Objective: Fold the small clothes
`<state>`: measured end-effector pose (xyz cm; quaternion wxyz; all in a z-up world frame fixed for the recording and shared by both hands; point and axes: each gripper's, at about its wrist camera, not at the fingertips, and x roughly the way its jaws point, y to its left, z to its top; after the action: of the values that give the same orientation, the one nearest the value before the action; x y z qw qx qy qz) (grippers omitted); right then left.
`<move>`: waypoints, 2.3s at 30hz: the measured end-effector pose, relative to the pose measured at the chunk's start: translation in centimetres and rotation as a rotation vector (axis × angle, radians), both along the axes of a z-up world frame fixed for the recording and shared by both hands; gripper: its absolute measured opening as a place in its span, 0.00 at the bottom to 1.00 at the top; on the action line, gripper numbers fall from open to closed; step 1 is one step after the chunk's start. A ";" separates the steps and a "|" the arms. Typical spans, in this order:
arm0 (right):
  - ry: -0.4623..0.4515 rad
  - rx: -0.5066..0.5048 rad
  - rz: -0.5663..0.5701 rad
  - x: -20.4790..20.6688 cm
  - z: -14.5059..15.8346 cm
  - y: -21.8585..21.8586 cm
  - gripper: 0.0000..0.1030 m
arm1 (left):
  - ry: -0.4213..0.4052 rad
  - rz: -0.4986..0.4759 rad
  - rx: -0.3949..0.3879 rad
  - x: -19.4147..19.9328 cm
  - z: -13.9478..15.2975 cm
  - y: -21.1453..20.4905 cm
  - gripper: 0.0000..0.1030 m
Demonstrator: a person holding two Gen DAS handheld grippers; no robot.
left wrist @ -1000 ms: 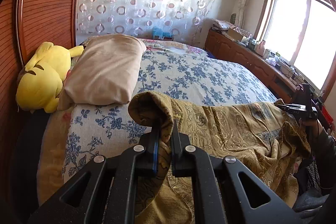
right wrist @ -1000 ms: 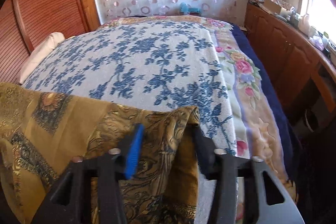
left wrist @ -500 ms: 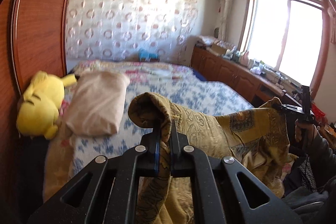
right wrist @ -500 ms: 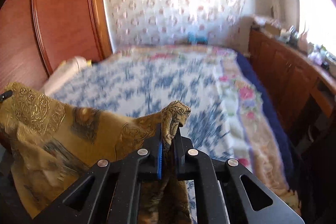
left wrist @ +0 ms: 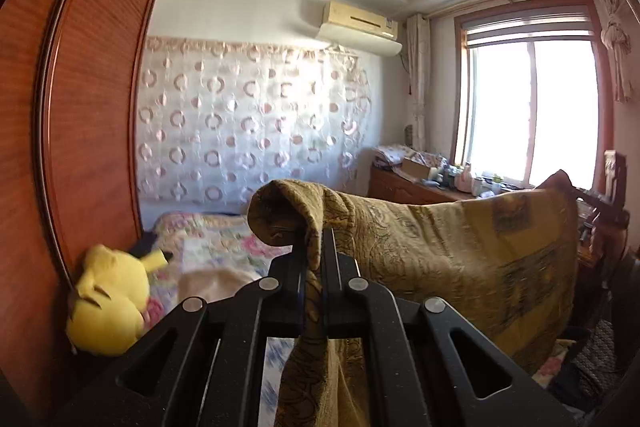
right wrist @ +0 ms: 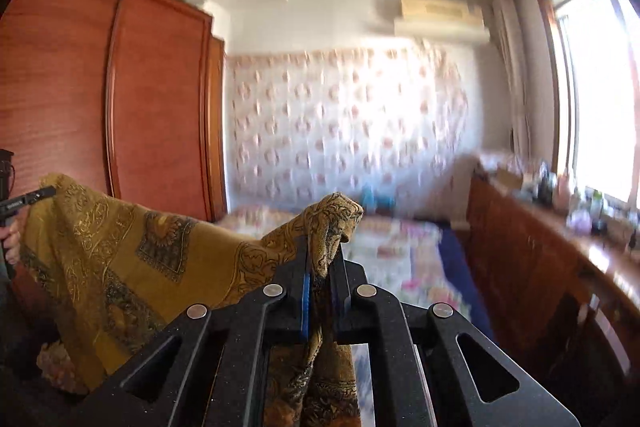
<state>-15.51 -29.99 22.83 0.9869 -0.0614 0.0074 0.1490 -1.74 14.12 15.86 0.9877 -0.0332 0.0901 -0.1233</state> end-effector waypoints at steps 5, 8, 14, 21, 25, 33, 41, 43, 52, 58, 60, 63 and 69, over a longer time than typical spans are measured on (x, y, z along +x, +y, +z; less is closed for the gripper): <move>0.006 -0.095 -0.071 7.3 6.8 2.5 0.06 | -0.015 0.110 0.088 8.3 2.9 -0.8 0.06; 0.103 -0.166 -0.150 15.7 6.7 5.1 0.07 | 0.064 0.115 0.128 15.0 0.8 -1.3 0.10; 0.455 -0.183 -0.376 29.6 -2.6 7.2 0.27 | 0.356 0.052 0.171 26.2 -10.7 -2.3 0.41; 0.560 -0.236 -0.304 30.1 -10.4 7.2 0.41 | 0.511 -0.056 0.207 25.4 -18.9 -5.1 0.77; 0.585 -0.208 -0.249 27.4 -12.6 4.9 0.44 | 0.542 -0.079 0.234 23.7 -20.6 -8.0 0.77; 0.642 -0.120 -0.149 23.5 -14.7 0.8 0.45 | 0.552 -0.133 0.204 18.3 -21.3 -9.8 0.77; 0.663 -0.111 -0.206 20.7 -16.3 -3.2 0.45 | 0.593 -0.118 0.180 13.5 -23.4 -8.6 0.77; 0.671 -0.093 -0.214 20.0 -16.2 -3.9 0.45 | 0.595 -0.104 0.171 12.1 -23.7 -8.0 0.77; 0.646 -0.102 -0.225 17.0 -15.8 -4.7 0.46 | 0.618 -0.057 0.102 8.0 -24.7 -6.1 0.77; 0.643 -0.087 -0.236 17.7 -18.3 -3.8 0.49 | 0.636 -0.050 0.062 6.7 -26.1 -6.6 0.62; 0.638 -0.099 -0.244 19.1 -19.2 -2.6 0.50 | 0.649 -0.033 0.048 6.6 -26.8 -6.8 0.60; 0.636 -0.103 -0.245 19.7 -19.8 -2.2 0.50 | 0.632 -0.002 0.071 6.2 -26.8 -7.4 0.50; 0.642 -0.091 -0.237 19.9 -19.8 -2.4 0.50 | 0.628 -0.020 0.038 5.6 -26.8 -7.2 0.06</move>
<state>4.40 -32.39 2.98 0.9410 -0.0542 0.3312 0.0447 3.86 6.93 -10.91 0.9108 -0.0504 0.3933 -0.1148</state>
